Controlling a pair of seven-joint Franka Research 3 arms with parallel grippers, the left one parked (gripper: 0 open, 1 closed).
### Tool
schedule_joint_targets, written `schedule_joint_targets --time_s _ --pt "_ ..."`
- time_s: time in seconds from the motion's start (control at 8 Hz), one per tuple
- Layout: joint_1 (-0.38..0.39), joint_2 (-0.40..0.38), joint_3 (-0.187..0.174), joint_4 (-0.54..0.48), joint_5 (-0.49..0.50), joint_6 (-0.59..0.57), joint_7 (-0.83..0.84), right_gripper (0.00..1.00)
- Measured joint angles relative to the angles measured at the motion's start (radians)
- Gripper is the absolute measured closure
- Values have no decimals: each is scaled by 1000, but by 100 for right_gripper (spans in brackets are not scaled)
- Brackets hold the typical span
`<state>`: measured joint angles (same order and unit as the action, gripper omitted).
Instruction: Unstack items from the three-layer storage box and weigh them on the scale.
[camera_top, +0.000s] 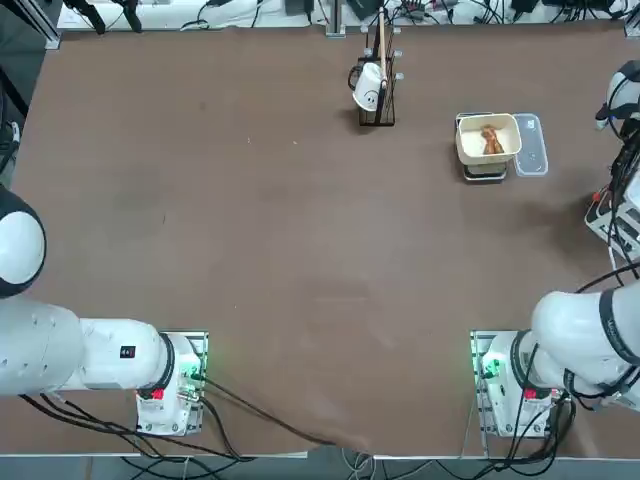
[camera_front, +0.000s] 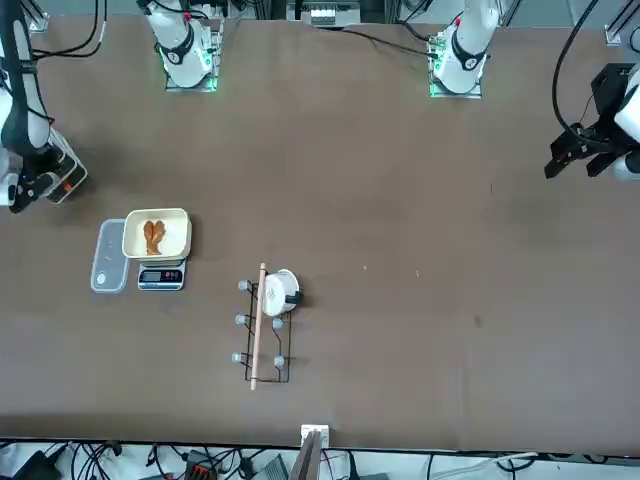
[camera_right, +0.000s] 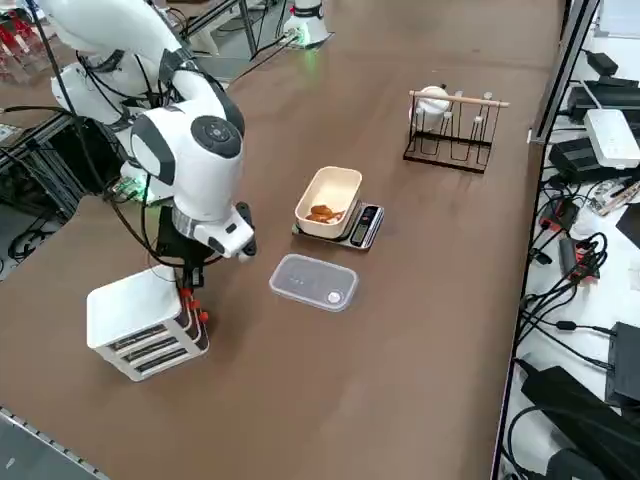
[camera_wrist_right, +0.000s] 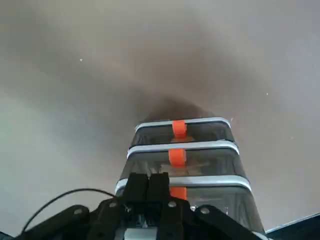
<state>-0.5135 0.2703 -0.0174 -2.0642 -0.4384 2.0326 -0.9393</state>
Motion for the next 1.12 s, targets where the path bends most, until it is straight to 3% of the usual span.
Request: schedule_joint_targets --time_s 0.5,0.75,0.88,1.12 --pt "0 -3 5 4 21 4 3 97" --pt "18 -4 34 32 79 8 3 93" --pt "42 -1 43 37 85 9 9 84" --pt "58 37 41 36 47 49 28 48"
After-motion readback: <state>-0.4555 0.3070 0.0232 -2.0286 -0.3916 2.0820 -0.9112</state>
